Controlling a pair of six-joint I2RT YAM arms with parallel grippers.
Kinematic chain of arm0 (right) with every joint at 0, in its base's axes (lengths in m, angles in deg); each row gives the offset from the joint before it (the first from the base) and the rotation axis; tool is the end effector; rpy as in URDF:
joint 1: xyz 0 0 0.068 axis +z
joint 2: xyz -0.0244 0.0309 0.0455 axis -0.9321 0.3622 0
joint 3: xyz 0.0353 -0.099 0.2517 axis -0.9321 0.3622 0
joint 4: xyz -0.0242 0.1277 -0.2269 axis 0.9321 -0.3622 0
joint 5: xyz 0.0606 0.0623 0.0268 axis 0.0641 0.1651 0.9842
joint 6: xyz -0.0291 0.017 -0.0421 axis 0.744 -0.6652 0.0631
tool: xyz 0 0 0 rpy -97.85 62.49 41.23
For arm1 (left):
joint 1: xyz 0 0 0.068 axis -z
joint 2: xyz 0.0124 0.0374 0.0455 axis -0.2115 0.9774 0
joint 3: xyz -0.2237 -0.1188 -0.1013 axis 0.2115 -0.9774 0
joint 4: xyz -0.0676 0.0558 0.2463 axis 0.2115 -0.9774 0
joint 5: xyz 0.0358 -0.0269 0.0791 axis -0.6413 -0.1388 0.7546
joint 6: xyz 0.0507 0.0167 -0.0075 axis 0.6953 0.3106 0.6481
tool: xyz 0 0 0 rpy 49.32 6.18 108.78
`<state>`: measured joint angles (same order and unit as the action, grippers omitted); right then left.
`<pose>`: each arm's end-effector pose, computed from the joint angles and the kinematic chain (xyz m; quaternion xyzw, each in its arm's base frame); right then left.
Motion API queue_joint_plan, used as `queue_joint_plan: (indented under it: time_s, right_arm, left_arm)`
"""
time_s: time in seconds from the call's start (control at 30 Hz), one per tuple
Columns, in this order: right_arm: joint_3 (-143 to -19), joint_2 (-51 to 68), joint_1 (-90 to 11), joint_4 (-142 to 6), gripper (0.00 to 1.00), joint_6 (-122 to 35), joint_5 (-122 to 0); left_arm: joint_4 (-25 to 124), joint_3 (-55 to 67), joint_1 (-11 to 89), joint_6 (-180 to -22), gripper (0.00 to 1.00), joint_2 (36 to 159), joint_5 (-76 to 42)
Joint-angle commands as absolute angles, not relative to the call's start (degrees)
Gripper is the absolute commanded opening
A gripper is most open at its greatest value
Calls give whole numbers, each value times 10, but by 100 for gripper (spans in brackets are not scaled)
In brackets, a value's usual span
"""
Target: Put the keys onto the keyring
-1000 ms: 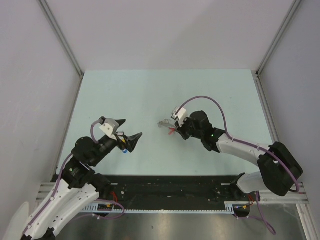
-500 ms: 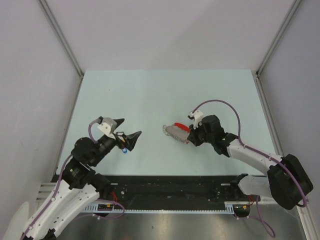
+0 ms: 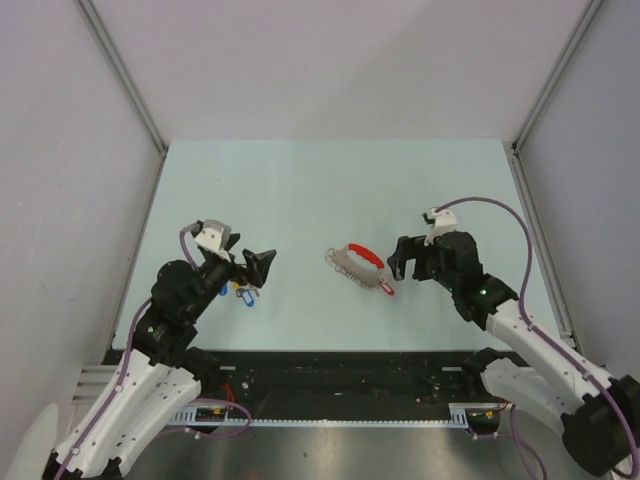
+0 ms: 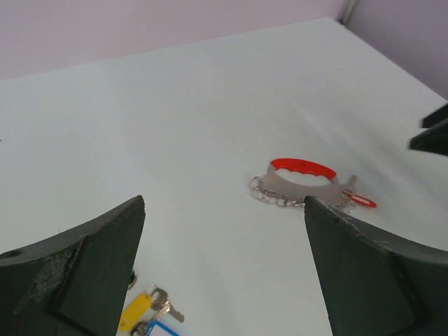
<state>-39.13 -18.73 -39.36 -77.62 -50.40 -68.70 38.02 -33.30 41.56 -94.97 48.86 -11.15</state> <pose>0.1825 0.1032 0.2443 -0.1212 0.8573 0.1863 0.4643 0.1122 -0.0645 0.3118 0.1636 0.7075 -0.2180 0.6521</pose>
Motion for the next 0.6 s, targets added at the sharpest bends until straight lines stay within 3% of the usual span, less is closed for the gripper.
queue_joint_plan:
  time_s: [0.0,0.2,0.57]
  right_arm:
    - [-405,-293,-403,-818,100,-545,-848]
    - [-405,-405,-403,-858,100,-555,-1002]
    - [-397,-548,-403,-886,100,-513,-1011]
  left_arm:
    - [367,-310,347,-994,100,525,-110]
    - [359,-300,312,-1029,100,527,-51]
    - [326,-308,312,-1011,100,416,46]
